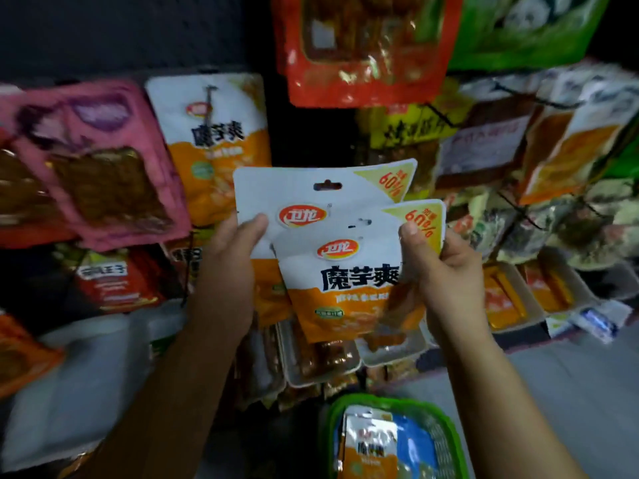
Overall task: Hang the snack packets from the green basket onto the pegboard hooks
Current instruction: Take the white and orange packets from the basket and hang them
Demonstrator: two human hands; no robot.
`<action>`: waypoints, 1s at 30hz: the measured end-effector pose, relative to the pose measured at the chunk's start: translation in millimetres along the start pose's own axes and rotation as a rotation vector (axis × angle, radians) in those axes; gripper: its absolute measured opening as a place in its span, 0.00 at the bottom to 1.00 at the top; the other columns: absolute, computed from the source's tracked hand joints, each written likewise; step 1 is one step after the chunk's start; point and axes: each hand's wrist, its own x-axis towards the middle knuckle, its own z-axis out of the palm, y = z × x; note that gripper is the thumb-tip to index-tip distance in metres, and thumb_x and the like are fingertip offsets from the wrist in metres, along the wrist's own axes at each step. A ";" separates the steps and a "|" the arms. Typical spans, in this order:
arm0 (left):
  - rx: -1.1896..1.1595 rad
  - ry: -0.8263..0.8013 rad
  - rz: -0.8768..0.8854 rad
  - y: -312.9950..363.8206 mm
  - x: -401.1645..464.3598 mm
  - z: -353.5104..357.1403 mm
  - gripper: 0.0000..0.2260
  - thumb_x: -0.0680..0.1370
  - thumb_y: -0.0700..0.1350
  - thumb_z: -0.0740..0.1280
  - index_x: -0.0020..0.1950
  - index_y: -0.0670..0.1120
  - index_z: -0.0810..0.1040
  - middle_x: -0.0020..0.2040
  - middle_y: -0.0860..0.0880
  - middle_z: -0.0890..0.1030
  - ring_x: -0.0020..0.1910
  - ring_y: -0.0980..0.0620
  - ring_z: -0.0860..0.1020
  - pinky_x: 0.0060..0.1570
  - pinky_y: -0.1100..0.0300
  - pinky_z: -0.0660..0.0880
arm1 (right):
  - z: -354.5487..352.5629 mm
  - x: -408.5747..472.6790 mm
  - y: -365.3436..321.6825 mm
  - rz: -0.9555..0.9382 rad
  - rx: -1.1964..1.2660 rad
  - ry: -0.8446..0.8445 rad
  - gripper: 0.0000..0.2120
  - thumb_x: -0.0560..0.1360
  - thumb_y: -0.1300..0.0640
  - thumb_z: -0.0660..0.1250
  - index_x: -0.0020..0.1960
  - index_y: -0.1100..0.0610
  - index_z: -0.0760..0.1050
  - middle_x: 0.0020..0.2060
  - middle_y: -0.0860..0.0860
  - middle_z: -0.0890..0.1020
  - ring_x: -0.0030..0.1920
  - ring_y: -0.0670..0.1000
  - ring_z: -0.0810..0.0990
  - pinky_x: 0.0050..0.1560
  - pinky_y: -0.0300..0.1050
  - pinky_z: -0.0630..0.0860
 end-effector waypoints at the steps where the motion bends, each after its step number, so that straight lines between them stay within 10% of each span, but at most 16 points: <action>1: -0.041 0.013 0.001 9.7 8.4 -7.6 0.07 0.74 0.44 0.64 0.46 0.50 0.82 0.44 0.58 0.85 0.45 0.59 0.83 0.42 0.63 0.77 | 12.2 5.5 -7.9 -0.030 -0.006 -0.014 0.17 0.71 0.44 0.68 0.38 0.58 0.77 0.31 0.56 0.79 0.32 0.52 0.76 0.33 0.49 0.73; 7: -0.149 0.066 0.040 53.9 49.2 -47.4 0.10 0.71 0.46 0.66 0.50 0.50 0.83 0.49 0.49 0.85 0.51 0.48 0.83 0.48 0.54 0.80 | 76.0 36.4 -44.1 -0.169 -0.003 -0.190 0.12 0.76 0.54 0.67 0.36 0.44 0.82 0.30 0.40 0.83 0.31 0.36 0.78 0.31 0.30 0.72; 16: -0.124 0.109 -0.008 56.7 73.0 -85.8 0.11 0.78 0.41 0.63 0.47 0.52 0.84 0.48 0.47 0.85 0.47 0.46 0.84 0.48 0.49 0.79 | 129.7 49.5 -35.5 -0.096 0.046 -0.320 0.08 0.76 0.52 0.66 0.43 0.53 0.81 0.34 0.60 0.83 0.35 0.51 0.78 0.36 0.46 0.73; 22: 0.139 0.049 0.107 54.3 80.3 -89.9 0.07 0.67 0.54 0.71 0.42 0.56 0.83 0.40 0.53 0.85 0.39 0.56 0.83 0.35 0.63 0.76 | 131.4 42.2 -17.2 -0.029 0.074 -0.309 0.09 0.71 0.48 0.66 0.42 0.49 0.83 0.40 0.50 0.87 0.40 0.49 0.86 0.36 0.38 0.79; 30: 0.179 0.091 0.092 40.8 86.3 -78.7 0.06 0.74 0.45 0.70 0.37 0.54 0.82 0.35 0.53 0.84 0.35 0.56 0.82 0.33 0.63 0.76 | 123.9 39.0 -5.5 0.030 0.093 -0.254 0.09 0.72 0.50 0.66 0.45 0.53 0.82 0.44 0.52 0.87 0.45 0.55 0.85 0.44 0.50 0.82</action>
